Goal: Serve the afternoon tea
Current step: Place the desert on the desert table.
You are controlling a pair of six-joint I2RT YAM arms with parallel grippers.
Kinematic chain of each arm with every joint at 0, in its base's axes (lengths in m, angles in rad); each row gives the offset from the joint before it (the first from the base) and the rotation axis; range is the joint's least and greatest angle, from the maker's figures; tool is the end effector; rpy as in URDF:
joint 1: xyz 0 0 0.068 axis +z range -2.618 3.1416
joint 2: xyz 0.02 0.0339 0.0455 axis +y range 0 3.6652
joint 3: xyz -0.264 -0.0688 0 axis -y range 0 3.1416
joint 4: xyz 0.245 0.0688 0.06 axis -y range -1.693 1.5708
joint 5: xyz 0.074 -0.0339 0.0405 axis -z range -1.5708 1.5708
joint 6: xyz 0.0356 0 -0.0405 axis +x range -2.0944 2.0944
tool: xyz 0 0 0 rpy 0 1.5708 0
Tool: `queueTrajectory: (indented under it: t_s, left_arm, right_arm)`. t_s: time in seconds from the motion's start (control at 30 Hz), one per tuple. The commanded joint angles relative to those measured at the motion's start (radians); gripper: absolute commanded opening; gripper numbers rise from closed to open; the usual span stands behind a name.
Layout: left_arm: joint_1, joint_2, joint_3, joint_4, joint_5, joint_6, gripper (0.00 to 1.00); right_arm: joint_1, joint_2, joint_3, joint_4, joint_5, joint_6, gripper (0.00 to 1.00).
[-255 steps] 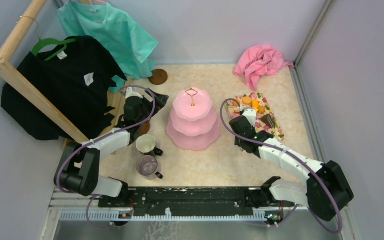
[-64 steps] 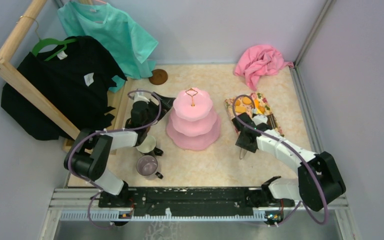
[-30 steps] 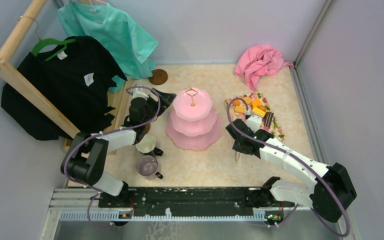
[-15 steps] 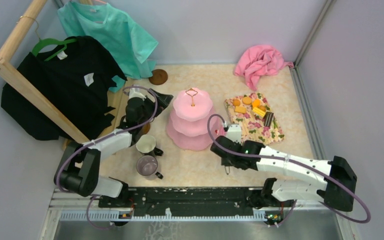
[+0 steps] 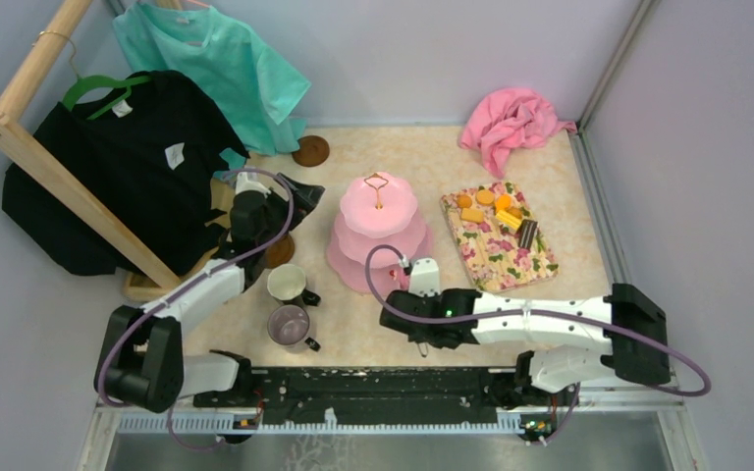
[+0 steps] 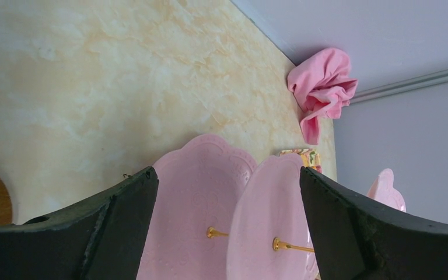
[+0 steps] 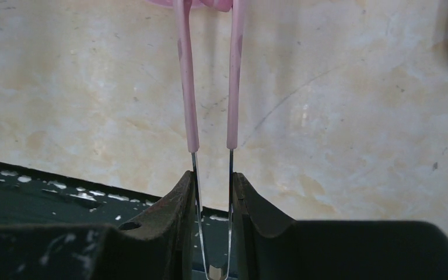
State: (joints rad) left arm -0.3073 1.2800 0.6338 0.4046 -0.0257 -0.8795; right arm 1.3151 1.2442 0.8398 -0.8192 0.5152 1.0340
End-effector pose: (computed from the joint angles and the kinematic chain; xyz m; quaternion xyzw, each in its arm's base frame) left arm 0.2695 -0.0846 0.2406 -0.2297 0.7529 -0.3365 0.5169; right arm 0.0726 0.2083 0.2236 -0.0899 0.9492 0.0572 0.2960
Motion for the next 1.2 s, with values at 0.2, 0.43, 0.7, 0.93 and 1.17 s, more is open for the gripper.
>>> queueTrajectory:
  t_s: [0.2,0.43,0.7,0.93,1.17]
  left_arm:
    - [0.082,-0.084,-0.015,-0.082,0.033,0.005,0.97]
    - [0.138,-0.114,-0.017,-0.108,0.072,-0.011,0.97]
    - [0.188,-0.161,-0.021,-0.139,0.114,-0.010,0.97]
    - [0.214,-0.187,-0.020,-0.158,0.131,0.002,0.97]
    - [0.221,-0.189,-0.025,-0.156,0.136,0.009,0.97]
  right_arm:
    - [0.057,0.231,0.250,0.080,0.068,0.063,0.08]
    - [0.062,0.391,0.414,0.067,0.082,0.105,0.02]
    - [0.054,0.555,0.570,0.054,0.060,0.185,0.00]
    - [0.021,0.628,0.654,0.043,0.048,0.243,0.01]
    - [-0.020,0.683,0.734,0.021,0.039,0.262,0.02]
